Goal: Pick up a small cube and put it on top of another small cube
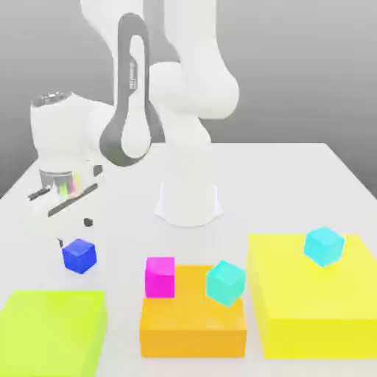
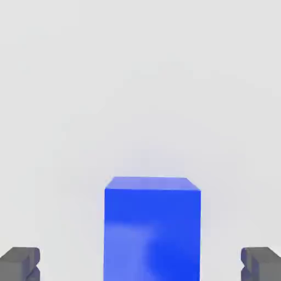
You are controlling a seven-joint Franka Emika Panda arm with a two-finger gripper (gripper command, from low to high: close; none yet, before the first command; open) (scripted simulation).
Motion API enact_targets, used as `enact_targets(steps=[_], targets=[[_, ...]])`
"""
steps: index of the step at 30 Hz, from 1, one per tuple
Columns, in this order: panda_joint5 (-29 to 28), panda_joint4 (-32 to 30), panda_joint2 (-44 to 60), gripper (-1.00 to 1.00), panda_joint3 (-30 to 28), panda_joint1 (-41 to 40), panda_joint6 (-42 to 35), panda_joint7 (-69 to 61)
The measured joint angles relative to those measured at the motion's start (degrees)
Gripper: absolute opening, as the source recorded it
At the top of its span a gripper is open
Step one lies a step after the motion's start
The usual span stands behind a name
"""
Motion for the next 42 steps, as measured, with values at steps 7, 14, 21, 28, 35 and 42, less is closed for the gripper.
enact_targets(steps=[7, 14, 21, 28, 35, 42], targets=[[1.7, 1.6, 9.3, -1.0, 3.9, -3.3, 7.7, -1.2], [1.2, 1.0, 6.0, -1.0, 3.2, -2.9, 5.0, -0.8], [-3.4, -1.1, -7.6, -1.0, 2.6, -1.3, -6.4, 2.6], [1.5, 3.4, -14.1, -1.0, 11.7, 12.0, -16.3, -0.8], [6.2, 8.4, -19.6, -1.0, 21.4, 27.4, -25.9, -4.2], [10.5, 13.3, -24.0, -1.0, 31.6, 42.6, -35.0, -7.0]])
